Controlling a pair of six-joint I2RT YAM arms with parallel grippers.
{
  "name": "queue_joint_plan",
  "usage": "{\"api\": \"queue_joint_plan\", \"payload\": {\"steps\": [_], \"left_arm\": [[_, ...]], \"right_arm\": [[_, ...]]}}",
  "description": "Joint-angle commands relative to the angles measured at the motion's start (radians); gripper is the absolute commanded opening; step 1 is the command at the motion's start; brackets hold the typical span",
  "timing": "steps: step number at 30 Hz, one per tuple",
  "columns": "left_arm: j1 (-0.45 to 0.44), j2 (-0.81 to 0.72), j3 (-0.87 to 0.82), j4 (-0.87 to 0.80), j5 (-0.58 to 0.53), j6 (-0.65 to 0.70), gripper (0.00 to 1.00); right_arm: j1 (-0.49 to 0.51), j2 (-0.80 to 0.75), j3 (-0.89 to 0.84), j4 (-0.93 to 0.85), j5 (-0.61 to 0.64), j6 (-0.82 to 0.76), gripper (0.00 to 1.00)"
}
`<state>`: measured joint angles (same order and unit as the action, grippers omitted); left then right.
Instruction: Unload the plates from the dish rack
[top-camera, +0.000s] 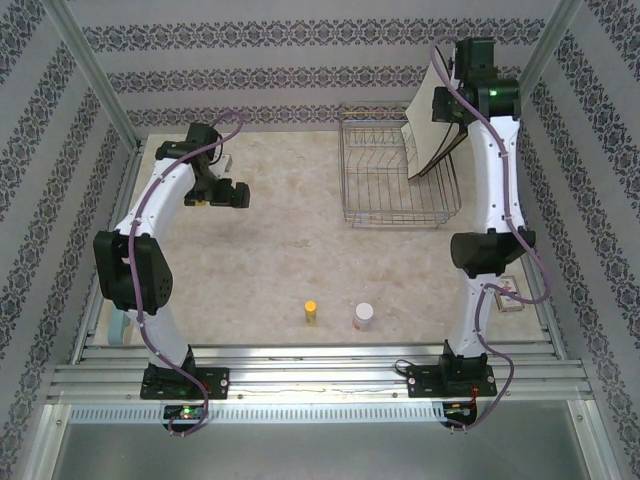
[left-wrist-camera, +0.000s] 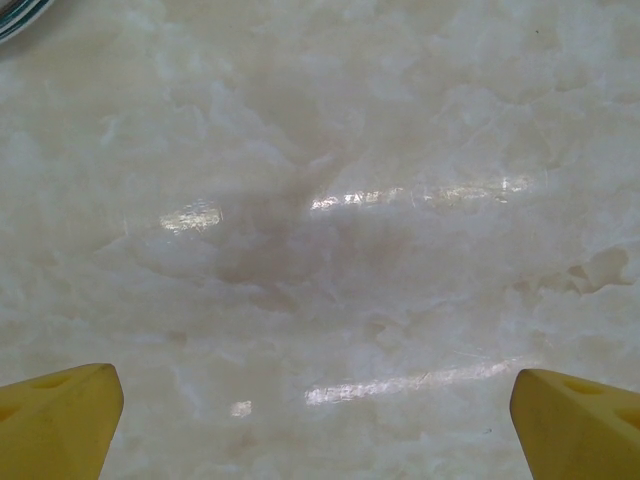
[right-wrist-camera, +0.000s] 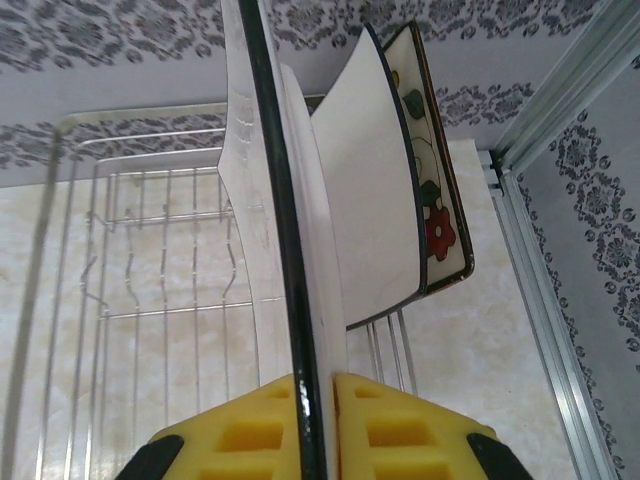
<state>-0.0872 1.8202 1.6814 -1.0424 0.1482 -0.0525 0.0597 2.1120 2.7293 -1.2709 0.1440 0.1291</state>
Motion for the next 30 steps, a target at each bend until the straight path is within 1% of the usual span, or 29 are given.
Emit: {"api": "queue_joint_plan", "payload": {"steps": [1, 4, 6, 9, 11, 13, 17, 20, 23, 26, 30], "left_arm": [[-0.013, -0.031, -0.034, 0.03, -0.01, -0.014, 1.0], [-0.013, -0.041, -0.054, 0.036, -0.009, -0.018, 1.0], [-0.015, -0.047, -0.064, 0.037, -0.009, -0.017, 1.0], [-0.015, -0.055, -0.074, 0.038, -0.007, -0.012, 1.0], [-0.016, -0.063, -0.078, 0.041, 0.001, -0.012, 1.0], [-0.015, -0.075, -0.081, 0.04, 0.008, -0.012, 1.0], [-0.017, -0.104, -0.081, 0.038, 0.015, -0.009, 1.0], [-0.017, -0.117, -0.074, 0.026, 0.014, 0.0, 1.0], [-0.017, -0.129, -0.07, 0.022, 0.026, 0.002, 1.0], [-0.019, -0.137, -0.069, 0.026, 0.044, 0.001, 1.0], [-0.019, -0.14, -0.068, 0.027, 0.049, 0.0, 1.0]], "right_arm": [[0.025, -0.136, -0.015, 0.106, -0.054, 0.035, 0.0], [0.032, -0.194, -0.083, 0.117, -0.146, 0.083, 0.0], [0.031, -0.239, -0.144, 0.145, -0.238, 0.127, 0.0], [0.029, -0.337, -0.313, 0.255, -0.402, 0.215, 0.0], [0.028, -0.427, -0.478, 0.387, -0.526, 0.296, 0.0], [0.027, -0.516, -0.665, 0.527, -0.616, 0.378, 0.0], [0.024, -0.697, -1.057, 0.89, -0.762, 0.578, 0.0], [0.026, -0.796, -1.3, 1.114, -0.819, 0.707, 0.0], [0.031, -0.86, -1.511, 1.302, -0.854, 0.814, 0.0], [0.043, -0.901, -1.669, 1.44, -0.86, 0.879, 0.0], [0.054, -0.917, -1.849, 1.637, -0.87, 0.964, 0.0]]}}
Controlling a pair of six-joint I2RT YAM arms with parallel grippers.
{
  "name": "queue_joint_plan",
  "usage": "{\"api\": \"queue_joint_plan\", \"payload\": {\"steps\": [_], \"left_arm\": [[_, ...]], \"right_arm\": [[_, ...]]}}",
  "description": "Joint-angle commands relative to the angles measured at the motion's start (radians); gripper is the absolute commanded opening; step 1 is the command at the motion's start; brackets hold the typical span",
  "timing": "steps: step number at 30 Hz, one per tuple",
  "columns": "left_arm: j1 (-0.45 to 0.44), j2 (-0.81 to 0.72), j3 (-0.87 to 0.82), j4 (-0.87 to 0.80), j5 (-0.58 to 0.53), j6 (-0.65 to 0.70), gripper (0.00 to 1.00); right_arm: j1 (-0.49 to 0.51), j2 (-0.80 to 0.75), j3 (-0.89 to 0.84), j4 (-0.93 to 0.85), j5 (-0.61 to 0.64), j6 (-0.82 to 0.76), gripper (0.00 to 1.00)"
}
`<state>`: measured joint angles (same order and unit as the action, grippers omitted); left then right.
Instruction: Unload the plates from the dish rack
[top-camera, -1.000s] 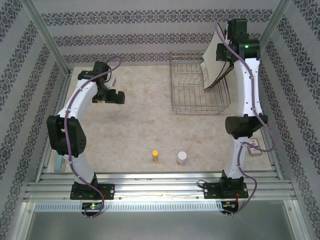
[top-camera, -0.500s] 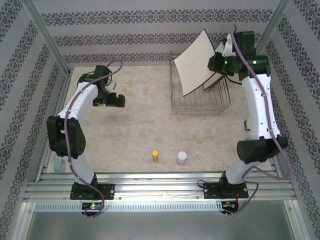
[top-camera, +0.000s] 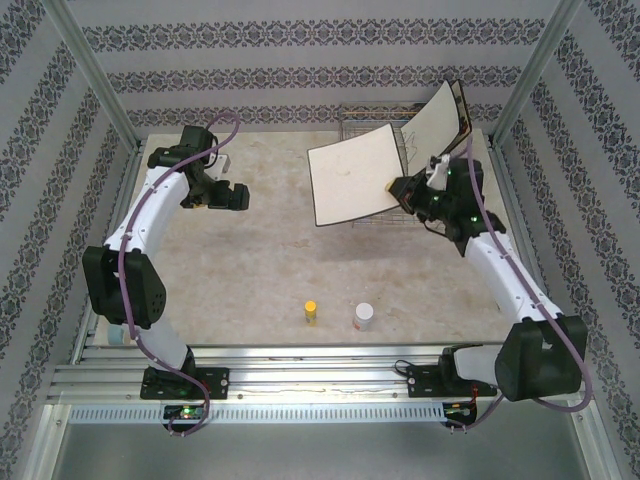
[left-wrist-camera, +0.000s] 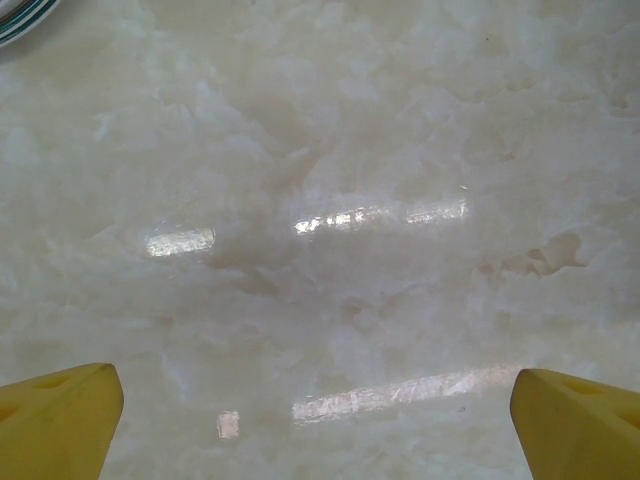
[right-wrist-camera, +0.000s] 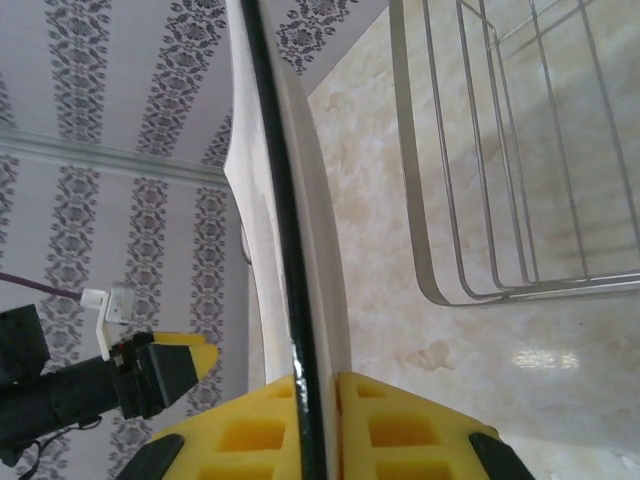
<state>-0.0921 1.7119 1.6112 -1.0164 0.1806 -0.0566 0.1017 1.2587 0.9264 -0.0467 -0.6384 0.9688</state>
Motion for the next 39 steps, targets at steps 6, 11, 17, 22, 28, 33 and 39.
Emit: {"api": "queue_joint_plan", "payload": {"steps": [6, 11, 17, 22, 28, 33, 39], "left_arm": [[-0.031, -0.032, 0.018, -0.011, 0.014, 0.005, 1.0], [-0.044, -0.051, 0.005, 0.058, 0.204, -0.014, 1.0], [-0.044, -0.084, -0.088, 0.308, 0.536, -0.186, 1.0], [-0.046, -0.089, -0.213, 0.653, 0.751, -0.432, 1.0], [-0.047, -0.063, -0.297, 0.892, 0.801, -0.603, 0.98], [-0.048, -0.039, -0.339, 0.988, 0.807, -0.664, 0.88], [-0.05, -0.026, -0.367, 1.025, 0.813, -0.684, 0.84]], "right_arm": [[0.029, -0.041, -0.18, 0.58, -0.084, 0.176, 0.0], [0.041, -0.005, -0.214, 0.653, -0.089, 0.185, 0.0], [0.056, 0.056, -0.222, 0.759, -0.107, 0.224, 0.0], [0.093, 0.098, -0.179, 0.789, -0.113, 0.234, 0.0], [0.144, 0.133, -0.133, 0.819, -0.107, 0.241, 0.0], [0.172, 0.158, -0.119, 0.851, -0.096, 0.255, 0.0], [0.176, 0.184, -0.095, 0.873, -0.092, 0.274, 0.0]]}}
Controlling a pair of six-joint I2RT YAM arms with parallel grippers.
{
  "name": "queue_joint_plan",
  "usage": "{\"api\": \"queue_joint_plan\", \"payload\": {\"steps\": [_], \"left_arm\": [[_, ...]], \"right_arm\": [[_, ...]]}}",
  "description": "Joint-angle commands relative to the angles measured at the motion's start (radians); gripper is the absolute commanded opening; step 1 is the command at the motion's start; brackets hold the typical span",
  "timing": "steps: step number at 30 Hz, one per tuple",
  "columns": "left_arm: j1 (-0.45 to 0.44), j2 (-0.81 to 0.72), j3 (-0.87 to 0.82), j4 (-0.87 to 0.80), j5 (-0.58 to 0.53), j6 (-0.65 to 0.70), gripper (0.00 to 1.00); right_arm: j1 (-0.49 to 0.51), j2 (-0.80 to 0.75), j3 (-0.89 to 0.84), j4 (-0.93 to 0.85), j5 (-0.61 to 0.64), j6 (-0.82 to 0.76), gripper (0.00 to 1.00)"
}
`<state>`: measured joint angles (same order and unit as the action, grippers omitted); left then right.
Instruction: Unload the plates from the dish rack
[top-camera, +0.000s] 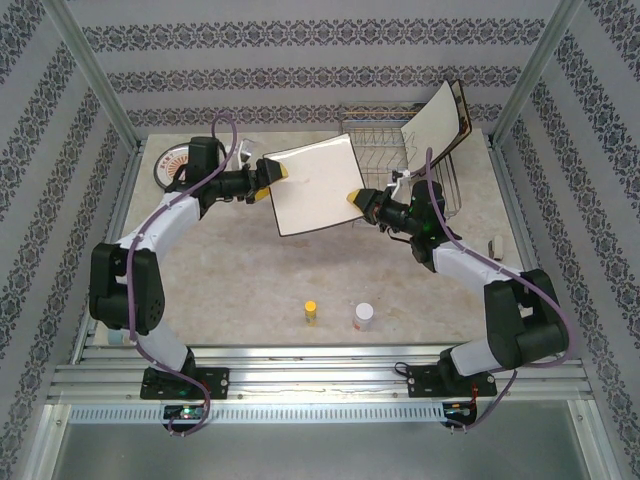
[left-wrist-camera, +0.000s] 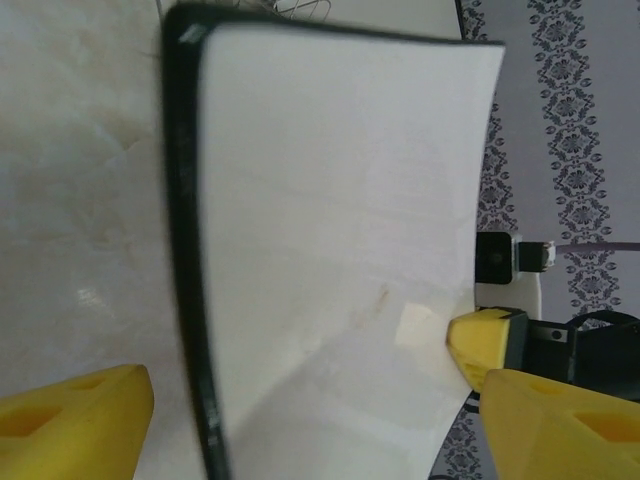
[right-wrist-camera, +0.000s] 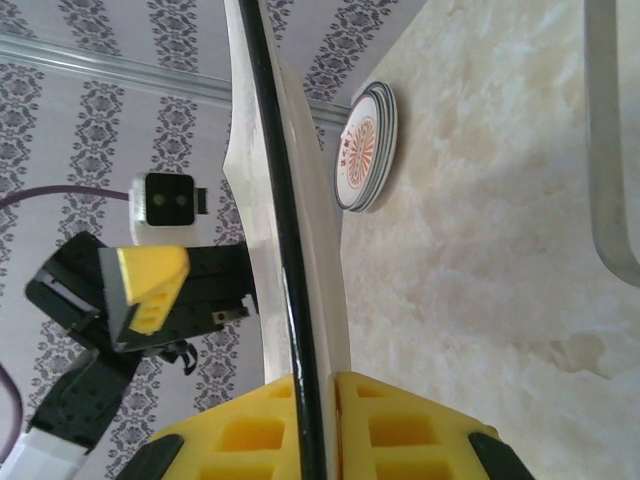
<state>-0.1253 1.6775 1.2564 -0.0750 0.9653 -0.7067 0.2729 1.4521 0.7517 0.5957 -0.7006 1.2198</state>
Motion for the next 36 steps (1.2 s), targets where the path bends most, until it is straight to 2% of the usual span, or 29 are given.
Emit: {"api": "queue_joint_plan", "payload": {"steps": [1, 6, 11, 19, 22, 26, 27, 28, 31, 34, 36], "left_arm": [[-0.017, 0.01, -0.014, 0.089, 0.031, -0.035, 0.83], [-0.018, 0.023, -0.024, 0.15, 0.053, -0.078, 0.71], [-0.019, 0.033, -0.021, 0.158, 0.064, -0.085, 0.46], [-0.019, 0.047, -0.003, 0.141, 0.058, -0.08, 0.17], [-0.018, 0.053, -0.006, 0.149, 0.064, -0.085, 0.0], [-0.019, 0.054, -0.017, 0.184, 0.074, -0.106, 0.0], [-0.019, 0.053, -0.023, 0.2, 0.075, -0.114, 0.0], [-0.019, 0.049, -0.033, 0.223, 0.075, -0.129, 0.0], [-0.018, 0.039, -0.061, 0.306, 0.062, -0.187, 0.0], [-0.016, 0.027, -0.083, 0.396, 0.035, -0.262, 0.0], [-0.017, 0.017, -0.088, 0.425, 0.001, -0.297, 0.0]], "right_arm": [[0.007, -0.005, 0.088, 0.231, -0.033, 0.024, 0.0], [0.015, 0.024, 0.123, 0.231, -0.033, 0.028, 0.0], [0.021, 0.055, 0.15, 0.23, -0.038, 0.034, 0.0], [0.022, 0.113, 0.196, 0.225, -0.084, 0.049, 0.0], [0.022, 0.133, 0.214, 0.211, -0.099, 0.049, 0.0], [0.022, 0.155, 0.238, 0.17, -0.109, 0.034, 0.0], [0.021, 0.158, 0.244, 0.154, -0.106, 0.026, 0.05], [0.021, 0.16, 0.251, 0.123, -0.106, 0.016, 0.15], [0.01, 0.159, 0.273, 0.038, -0.099, -0.014, 0.53], [-0.013, 0.15, 0.301, -0.081, -0.093, -0.057, 0.79], [-0.034, 0.129, 0.321, -0.191, -0.078, -0.102, 0.93]]}}
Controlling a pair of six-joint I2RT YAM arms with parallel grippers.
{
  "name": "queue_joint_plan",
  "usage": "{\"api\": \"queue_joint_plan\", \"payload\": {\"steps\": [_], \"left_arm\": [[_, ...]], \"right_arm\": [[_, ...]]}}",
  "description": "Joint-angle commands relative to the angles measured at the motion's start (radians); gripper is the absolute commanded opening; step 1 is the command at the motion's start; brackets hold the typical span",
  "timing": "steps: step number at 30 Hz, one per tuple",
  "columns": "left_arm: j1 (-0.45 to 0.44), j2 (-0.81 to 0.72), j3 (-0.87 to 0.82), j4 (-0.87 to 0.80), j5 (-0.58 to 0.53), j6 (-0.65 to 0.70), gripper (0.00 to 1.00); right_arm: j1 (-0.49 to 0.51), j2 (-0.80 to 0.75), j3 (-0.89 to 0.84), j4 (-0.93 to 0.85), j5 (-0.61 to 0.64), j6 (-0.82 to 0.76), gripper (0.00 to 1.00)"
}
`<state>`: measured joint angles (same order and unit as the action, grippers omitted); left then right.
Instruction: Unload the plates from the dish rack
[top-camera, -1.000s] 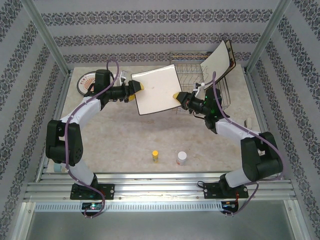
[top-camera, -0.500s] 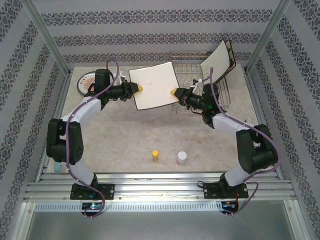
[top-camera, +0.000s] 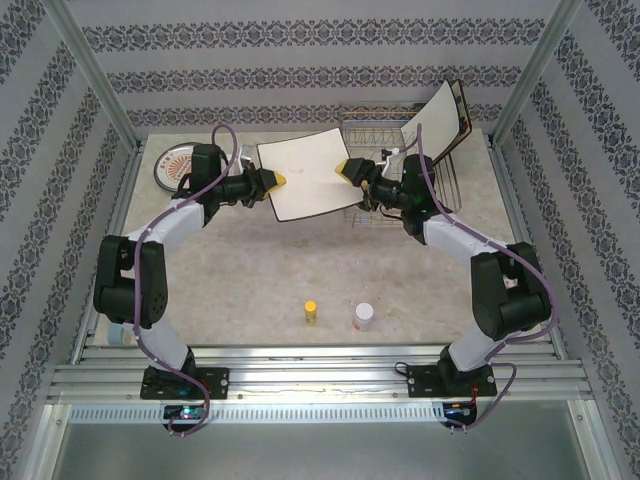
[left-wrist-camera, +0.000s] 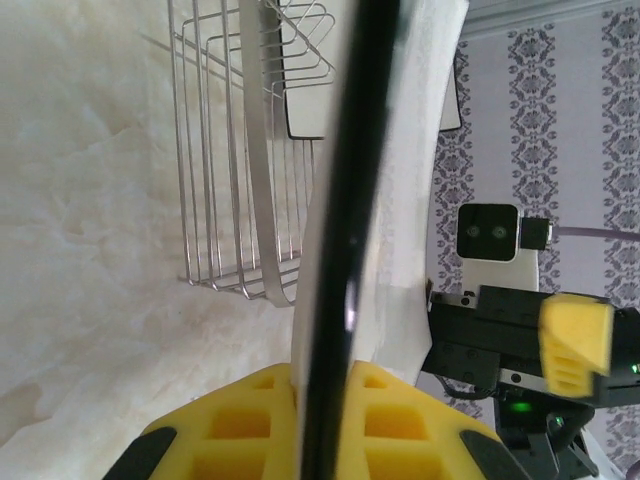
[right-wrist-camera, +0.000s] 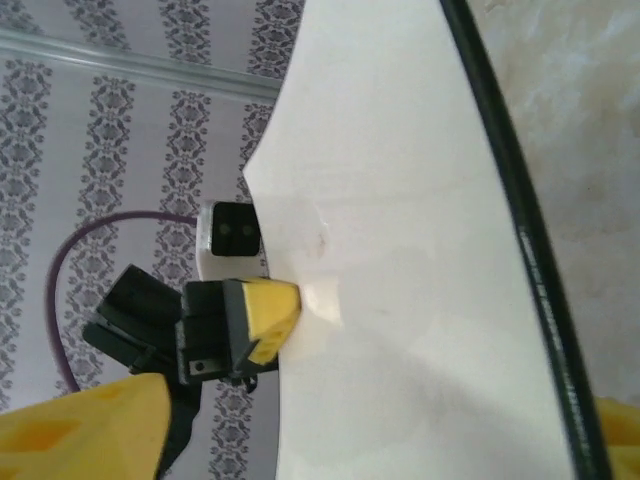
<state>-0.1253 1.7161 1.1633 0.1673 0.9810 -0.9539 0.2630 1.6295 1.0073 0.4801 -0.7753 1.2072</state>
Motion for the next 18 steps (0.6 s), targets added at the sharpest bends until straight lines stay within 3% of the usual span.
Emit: {"api": "queue_joint_plan", "payload": {"steps": [1, 9, 18], "left_arm": [[-0.017, -0.029, 0.001, 0.201, -0.033, -0.066, 0.0], [-0.016, -0.157, -0.028, 0.175, -0.21, -0.083, 0.0], [-0.037, -0.392, -0.176, 0.12, -0.711, -0.101, 0.0]], "right_arm": [[-0.032, -0.066, 0.081, -0.168, 0.013, -0.141, 0.98], [-0.113, -0.181, 0.27, -0.831, 0.208, -0.515, 0.98], [-0.14, -0.256, 0.44, -1.313, 0.473, -0.838, 0.98]]}}
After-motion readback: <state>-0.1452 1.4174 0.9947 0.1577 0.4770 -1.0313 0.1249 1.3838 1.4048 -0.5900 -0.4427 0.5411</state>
